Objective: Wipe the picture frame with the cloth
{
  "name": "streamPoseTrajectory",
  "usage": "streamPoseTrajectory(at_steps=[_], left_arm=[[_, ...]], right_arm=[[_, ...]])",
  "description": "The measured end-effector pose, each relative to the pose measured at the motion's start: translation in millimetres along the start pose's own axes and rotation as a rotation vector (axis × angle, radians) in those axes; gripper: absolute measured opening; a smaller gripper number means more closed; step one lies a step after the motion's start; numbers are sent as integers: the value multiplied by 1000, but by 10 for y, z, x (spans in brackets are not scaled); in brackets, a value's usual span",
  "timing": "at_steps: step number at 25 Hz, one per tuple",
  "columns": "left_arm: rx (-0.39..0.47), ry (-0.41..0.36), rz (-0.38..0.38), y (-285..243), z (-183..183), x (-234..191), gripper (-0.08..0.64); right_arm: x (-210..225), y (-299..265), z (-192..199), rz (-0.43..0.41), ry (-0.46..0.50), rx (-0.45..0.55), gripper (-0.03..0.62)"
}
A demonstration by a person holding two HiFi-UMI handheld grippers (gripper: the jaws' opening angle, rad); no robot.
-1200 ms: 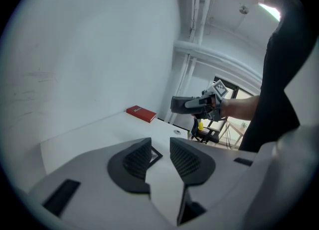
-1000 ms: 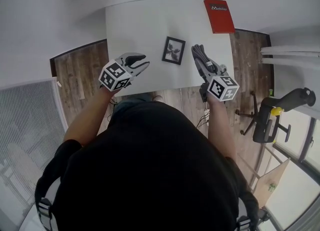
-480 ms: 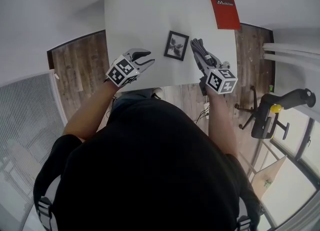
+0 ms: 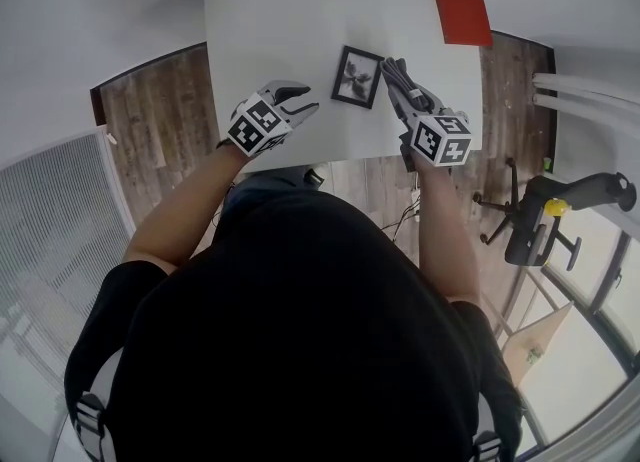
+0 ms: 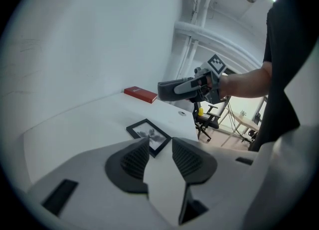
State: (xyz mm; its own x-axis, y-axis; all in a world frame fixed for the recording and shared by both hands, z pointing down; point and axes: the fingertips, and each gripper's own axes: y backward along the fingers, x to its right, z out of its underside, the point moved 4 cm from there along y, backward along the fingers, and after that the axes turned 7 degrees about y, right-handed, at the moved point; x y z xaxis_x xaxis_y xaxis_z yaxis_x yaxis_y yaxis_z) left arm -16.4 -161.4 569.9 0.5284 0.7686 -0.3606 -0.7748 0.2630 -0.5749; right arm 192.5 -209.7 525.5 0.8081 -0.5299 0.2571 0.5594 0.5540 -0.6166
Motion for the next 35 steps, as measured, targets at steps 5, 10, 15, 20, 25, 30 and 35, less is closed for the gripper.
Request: streamPoseTrajectory(at_steps=[5,10,15,20,25,30,35], left_arm=[[-12,-12,15,-203,70,-3,160],[-45,-31,-9,-384,234,1,181],[-75,-51,-58,-527,357,-99,209],[-119,-72,-70,-712,463,-149,219],[-146,-78,-63,-893,512,-176,227],[-180,-73,-53,-1011,587,-208,236],[-207,-74,-56,-1099,623,-234,236]], right_arm=[[67,-197,14,9,7,-22,104],[82,-390,60,19,15,-49,104],[147,-589,103,44,46,-91,106],[189,-788,147,59,141,-152,106],[217,-972,157,65,222,-197,106],[266,-1140,187,76,282,-239,106],[267,-1280,207,84,397,-295,106]])
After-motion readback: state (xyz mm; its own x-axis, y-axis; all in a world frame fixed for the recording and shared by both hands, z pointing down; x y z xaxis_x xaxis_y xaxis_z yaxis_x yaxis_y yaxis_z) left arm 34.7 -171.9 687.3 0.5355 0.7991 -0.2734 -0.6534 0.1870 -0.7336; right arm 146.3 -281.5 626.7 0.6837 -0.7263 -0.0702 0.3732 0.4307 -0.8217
